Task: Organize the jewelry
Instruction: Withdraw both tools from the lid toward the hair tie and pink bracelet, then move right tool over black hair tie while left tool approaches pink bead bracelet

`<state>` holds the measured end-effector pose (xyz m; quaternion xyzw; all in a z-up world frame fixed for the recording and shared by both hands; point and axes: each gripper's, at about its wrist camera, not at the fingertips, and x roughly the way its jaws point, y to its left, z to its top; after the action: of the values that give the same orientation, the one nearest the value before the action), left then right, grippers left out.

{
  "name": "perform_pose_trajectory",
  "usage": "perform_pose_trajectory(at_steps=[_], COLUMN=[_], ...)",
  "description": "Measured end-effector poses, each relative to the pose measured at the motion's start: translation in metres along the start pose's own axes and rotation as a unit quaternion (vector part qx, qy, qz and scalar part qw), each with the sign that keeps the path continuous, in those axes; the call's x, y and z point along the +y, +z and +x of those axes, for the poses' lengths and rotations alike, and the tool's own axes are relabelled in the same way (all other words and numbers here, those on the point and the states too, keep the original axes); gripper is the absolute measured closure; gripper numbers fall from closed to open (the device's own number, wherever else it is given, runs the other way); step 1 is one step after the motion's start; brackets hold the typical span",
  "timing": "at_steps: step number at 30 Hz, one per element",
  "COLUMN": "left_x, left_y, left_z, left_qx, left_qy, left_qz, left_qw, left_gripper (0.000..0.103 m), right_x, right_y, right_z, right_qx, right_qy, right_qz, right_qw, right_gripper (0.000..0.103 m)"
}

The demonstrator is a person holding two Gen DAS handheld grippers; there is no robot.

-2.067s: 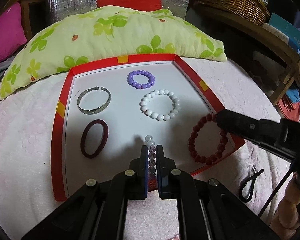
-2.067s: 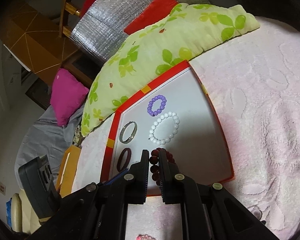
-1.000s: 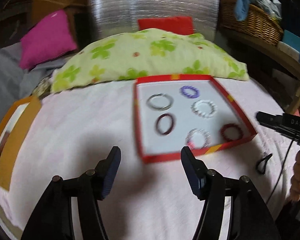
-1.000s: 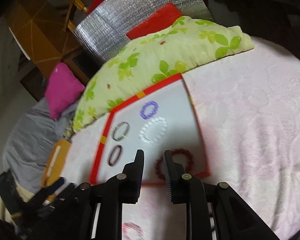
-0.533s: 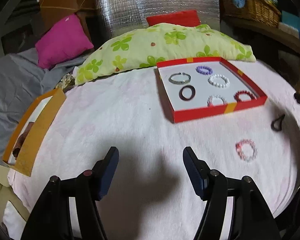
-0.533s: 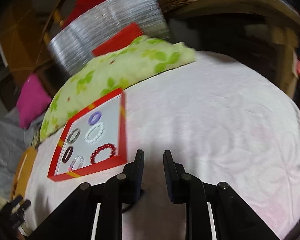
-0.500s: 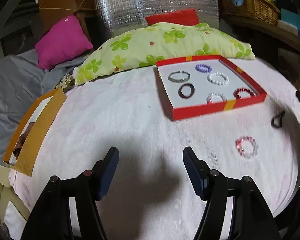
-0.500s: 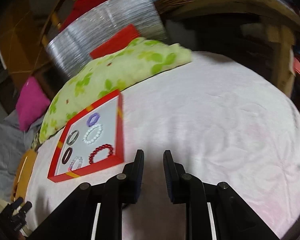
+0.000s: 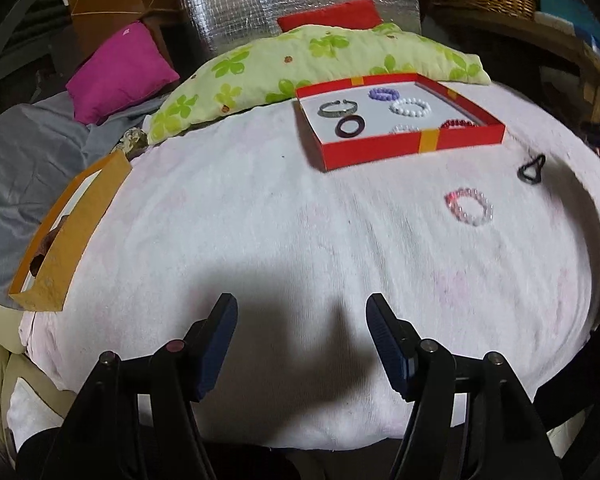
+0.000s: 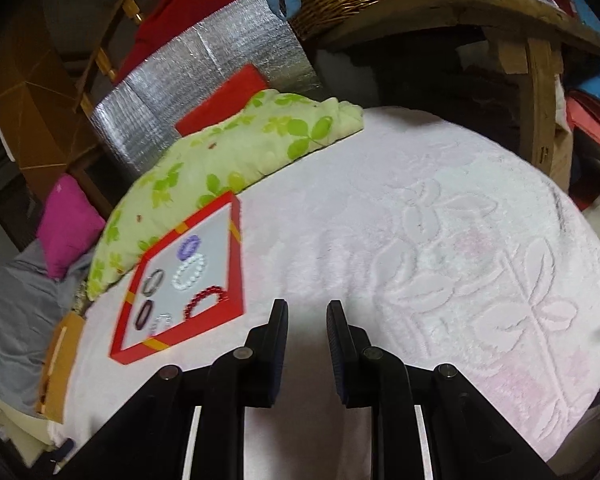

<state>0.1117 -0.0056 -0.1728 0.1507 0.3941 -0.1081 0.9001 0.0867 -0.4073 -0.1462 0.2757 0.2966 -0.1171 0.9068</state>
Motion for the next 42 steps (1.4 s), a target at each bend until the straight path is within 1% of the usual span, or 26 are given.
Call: perform_pose_trajectory(at_steps=[5, 10, 12, 14, 15, 17, 19, 21, 22, 23, 24, 25, 26, 27, 29, 32, 34, 36, 37, 40, 42], left_x=[0.000, -0.009, -0.011, -0.012, -0.012, -0.012, -0.013, -0.016, -0.018, -0.020, -0.021, -0.022, -0.024, -0.025, -0.029, -0.038, -0.044, -0.053, -0.057, -0.067, -0.070], left_y=[0.006, 0.013, 0.015, 0.018, 0.020, 0.024, 0.030, 0.038, 0.042, 0.045, 0.047, 0.047, 0.046, 0.044, 0.040, 0.036, 0.038, 0.042, 0.043, 0.045, 0.048], left_z=[0.002, 0.005, 0.007, 0.008, 0.007, 0.002, -0.004, -0.009, -0.011, -0.013, -0.014, -0.016, -0.018, -0.017, -0.011, -0.001, 0.003, 0.006, 0.007, 0.010, 0.009], left_qx=[-0.012, -0.019, -0.017, -0.016, -0.016, -0.020, -0.023, -0.024, -0.024, -0.023, -0.023, -0.024, -0.026, -0.025, -0.015, 0.003, 0.011, 0.016, 0.021, 0.030, 0.030], left_qy=[0.005, 0.009, 0.010, 0.009, 0.008, -0.001, -0.005, -0.005, -0.008, -0.010, -0.012, -0.015, -0.021, -0.026, -0.035, -0.050, -0.063, -0.079, -0.081, -0.072, -0.060], left_qz=[-0.010, -0.004, -0.005, -0.011, -0.014, -0.023, -0.020, -0.012, -0.006, -0.003, -0.002, 0.000, 0.001, 0.001, 0.002, 0.001, -0.002, -0.001, 0.001, 0.011, 0.014], left_qw=[0.9999, 0.9998, 0.9998, 0.9998, 0.9997, 0.9996, 0.9995, 0.9996, 0.9997, 0.9997, 0.9997, 0.9996, 0.9995, 0.9993, 0.9993, 0.9988, 0.9980, 0.9967, 0.9965, 0.9969, 0.9976], left_gripper=[0.035, 0.035, 0.035, 0.035, 0.035, 0.035, 0.035, 0.035, 0.035, 0.035, 0.035, 0.035, 0.035, 0.035, 0.035, 0.035, 0.035, 0.035, 0.035, 0.035, 0.035], right_x=[0.001, -0.003, 0.002, 0.015, 0.030, 0.054, 0.088, 0.122, 0.139, 0.151, 0.162, 0.168, 0.171, 0.171, 0.164, 0.128, 0.093, 0.064, 0.050, 0.022, 0.017], right_y=[-0.005, -0.005, -0.003, 0.001, 0.006, 0.020, 0.044, 0.070, 0.084, 0.094, 0.104, 0.109, 0.110, 0.108, 0.096, 0.063, 0.039, 0.023, 0.016, 0.005, 0.004], right_z=[0.003, 0.004, 0.001, -0.003, -0.004, -0.001, 0.004, 0.011, 0.016, 0.019, 0.023, 0.022, 0.020, 0.015, 0.008, 0.006, 0.016, 0.026, 0.031, 0.043, 0.045], right_qx=[0.011, 0.013, 0.007, 0.002, -0.002, -0.004, -0.004, -0.004, -0.002, 0.005, 0.015, 0.015, 0.010, 0.009, 0.021, 0.052, 0.089, 0.116, 0.126, 0.140, 0.139], right_qy=[0.015, 0.037, 0.038, 0.059, 0.074, 0.093, 0.129, 0.149, 0.156, 0.162, 0.166, 0.168, 0.173, 0.176, 0.171, 0.142, 0.122, 0.104, 0.093, 0.091, 0.087], right_qz=[0.005, 0.019, 0.012, -0.012, -0.033, -0.053, -0.061, -0.073, -0.078, -0.079, -0.074, -0.069, -0.068, -0.076, -0.099, -0.125, -0.110, -0.089, -0.074, -0.037, -0.035], right_qw=[1.000, 0.999, 0.999, 0.998, 0.997, 0.994, 0.990, 0.986, 0.985, 0.984, 0.983, 0.983, 0.983, 0.981, 0.980, 0.981, 0.983, 0.984, 0.985, 0.985, 0.986], right_gripper=[0.081, 0.081, 0.078, 0.078, 0.078, 0.078, 0.078, 0.078, 0.075, 0.065, 0.060, 0.054, 0.050, 0.049, 0.047, 0.047, 0.047, 0.047, 0.049, 0.050, 0.050])
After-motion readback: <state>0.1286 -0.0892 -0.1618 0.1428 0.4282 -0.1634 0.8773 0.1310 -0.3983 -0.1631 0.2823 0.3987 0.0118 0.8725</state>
